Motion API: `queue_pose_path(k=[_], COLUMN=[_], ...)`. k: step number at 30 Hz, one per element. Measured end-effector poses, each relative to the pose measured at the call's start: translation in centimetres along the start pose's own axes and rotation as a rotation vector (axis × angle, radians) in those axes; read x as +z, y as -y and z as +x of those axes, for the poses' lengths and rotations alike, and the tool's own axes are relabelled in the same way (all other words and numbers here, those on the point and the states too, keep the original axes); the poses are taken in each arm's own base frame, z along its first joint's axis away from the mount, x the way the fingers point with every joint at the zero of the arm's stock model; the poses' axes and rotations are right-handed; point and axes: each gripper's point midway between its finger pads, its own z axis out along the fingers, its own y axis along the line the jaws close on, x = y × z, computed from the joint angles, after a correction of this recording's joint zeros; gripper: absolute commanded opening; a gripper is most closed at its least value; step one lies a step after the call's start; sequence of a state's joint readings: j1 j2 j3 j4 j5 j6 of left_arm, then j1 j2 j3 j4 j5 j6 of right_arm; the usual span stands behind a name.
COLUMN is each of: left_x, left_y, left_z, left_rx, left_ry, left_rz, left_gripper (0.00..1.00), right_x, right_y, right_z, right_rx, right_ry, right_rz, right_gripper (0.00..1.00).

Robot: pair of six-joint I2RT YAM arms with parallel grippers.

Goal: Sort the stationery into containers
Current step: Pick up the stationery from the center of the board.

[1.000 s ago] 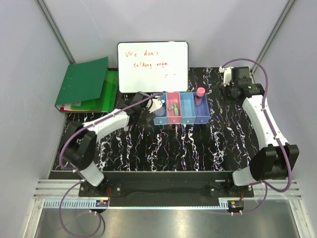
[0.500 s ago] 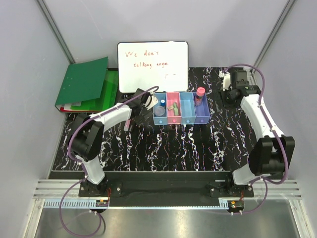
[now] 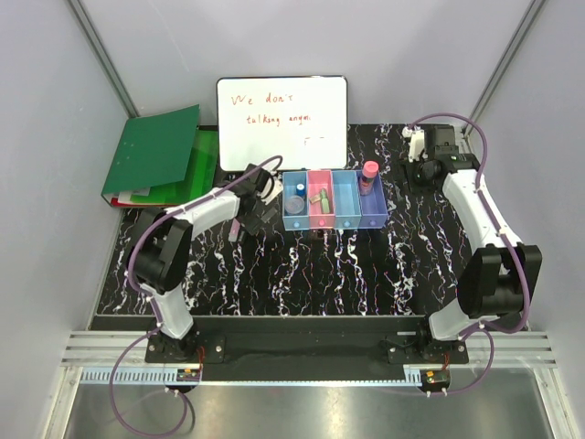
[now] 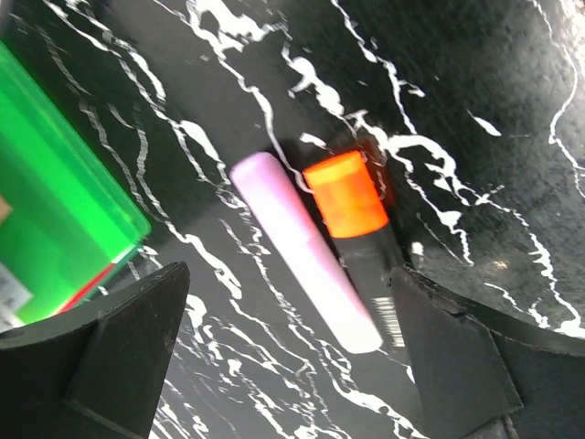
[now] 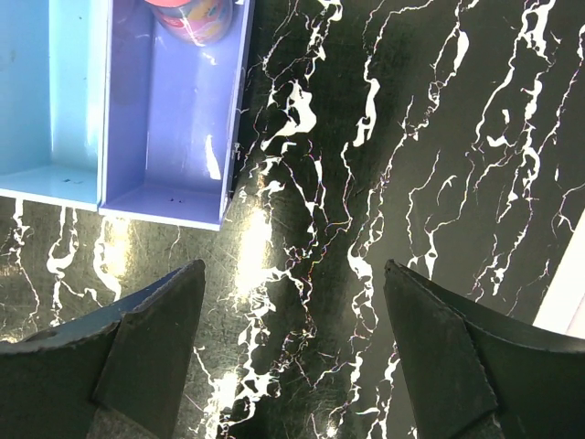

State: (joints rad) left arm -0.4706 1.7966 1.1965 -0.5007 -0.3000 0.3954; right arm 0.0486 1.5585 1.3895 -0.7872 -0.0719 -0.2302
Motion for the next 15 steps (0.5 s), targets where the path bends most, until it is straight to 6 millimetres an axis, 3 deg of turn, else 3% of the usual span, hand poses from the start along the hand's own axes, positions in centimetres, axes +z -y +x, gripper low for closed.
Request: queue_pose_path(k=[6,15], left_x=[0.5,0.2], left_y=[0.1,-1.5], left_z=[0.7,-0.8], left_rx=[-0.064,-0.17], left_ry=[-0.032,0.015], left_rz=[0.045,0.068], left_gripper=[0.98,0.97], right_x=[-0.5,-0.9], right_y=[0.0,0.0], right_z=[-0.3,-0.5], right_rx=[-0.001,-0.002], right_ry=[0.017,0.029], right_rz=[0.001,0.003], right_gripper=[0.86,0.86])
